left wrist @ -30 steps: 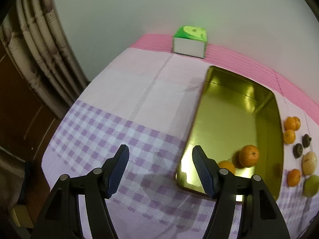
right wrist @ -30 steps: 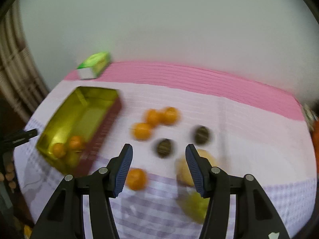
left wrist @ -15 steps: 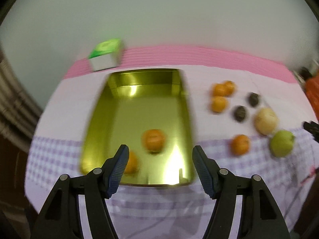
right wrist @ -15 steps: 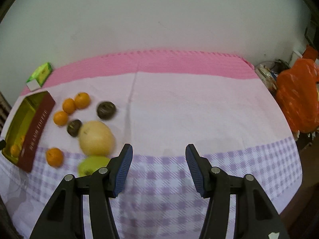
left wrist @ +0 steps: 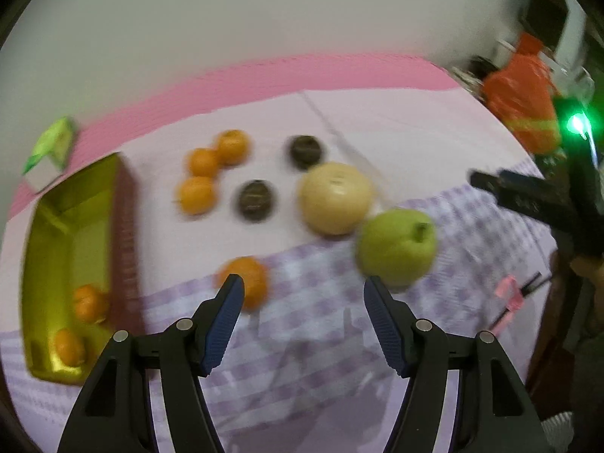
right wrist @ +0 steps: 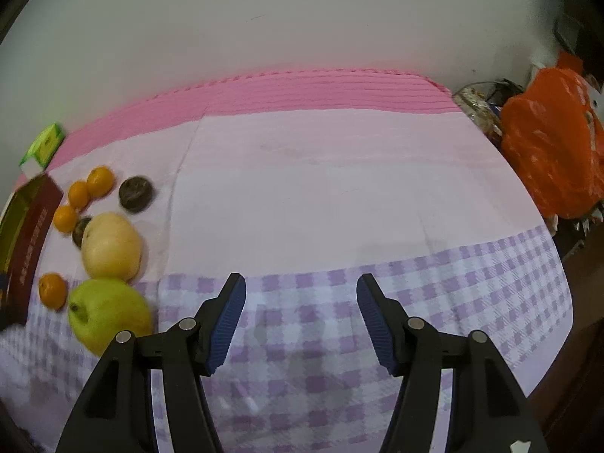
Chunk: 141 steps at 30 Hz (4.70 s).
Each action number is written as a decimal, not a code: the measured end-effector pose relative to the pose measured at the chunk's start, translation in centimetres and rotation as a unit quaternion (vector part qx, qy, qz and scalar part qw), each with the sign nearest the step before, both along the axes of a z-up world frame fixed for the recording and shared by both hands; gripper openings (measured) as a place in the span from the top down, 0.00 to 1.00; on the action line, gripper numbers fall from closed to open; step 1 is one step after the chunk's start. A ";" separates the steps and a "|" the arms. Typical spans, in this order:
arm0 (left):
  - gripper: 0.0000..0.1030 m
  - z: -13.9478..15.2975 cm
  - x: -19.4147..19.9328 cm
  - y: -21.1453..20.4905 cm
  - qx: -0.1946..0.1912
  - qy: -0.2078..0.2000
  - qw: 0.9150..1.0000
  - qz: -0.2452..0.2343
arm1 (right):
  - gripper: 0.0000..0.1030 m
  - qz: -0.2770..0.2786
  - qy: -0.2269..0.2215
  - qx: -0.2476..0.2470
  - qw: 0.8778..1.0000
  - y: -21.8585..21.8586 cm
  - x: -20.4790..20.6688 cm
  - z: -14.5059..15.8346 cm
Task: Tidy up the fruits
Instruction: 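Close the left gripper around the large green fruit and lift it, then carry the green fruit over the tin box with the left gripper while the right gripper approaches an orange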
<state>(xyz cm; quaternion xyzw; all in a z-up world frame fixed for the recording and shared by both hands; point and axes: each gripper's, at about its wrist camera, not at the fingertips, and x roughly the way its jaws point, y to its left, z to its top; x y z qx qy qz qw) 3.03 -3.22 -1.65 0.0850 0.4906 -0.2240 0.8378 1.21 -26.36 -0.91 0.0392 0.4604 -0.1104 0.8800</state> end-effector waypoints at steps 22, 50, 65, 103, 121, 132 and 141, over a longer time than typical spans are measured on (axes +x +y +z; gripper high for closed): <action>0.35 -2.3 1.9 -6.4 -0.031 0.047 0.998 -0.025 | 0.39 -0.034 0.008 0.027 0.999 -2.2 0.7 0.0; 0.35 -5.3 2.9 -8.1 -0.017 0.078 0.997 -0.007 | 0.39 -0.030 0.004 0.035 0.999 -2.3 0.8 -0.4; 0.36 -5.2 2.1 -7.7 -0.018 0.064 0.998 -0.011 | 0.39 -0.027 0.006 0.030 0.999 -2.0 0.9 -0.4; 0.36 2.2 1.7 0.8 -0.048 -0.007 0.998 0.050 | 0.39 0.022 0.006 -0.015 1.000 1.2 0.7 -0.8; 0.36 3.2 4.3 13.1 -0.021 -0.038 0.986 0.164 | 0.39 0.078 -0.017 -0.024 0.997 4.3 0.1 -0.3; 0.36 1.9 6.3 19.9 -0.003 -0.034 0.972 0.231 | 0.39 0.148 -0.041 0.002 0.988 9.4 -1.0 1.6; 0.36 0.4 7.6 23.7 0.000 -0.019 0.963 0.269 | 0.39 0.223 -0.023 0.025 0.974 16.1 -1.0 1.1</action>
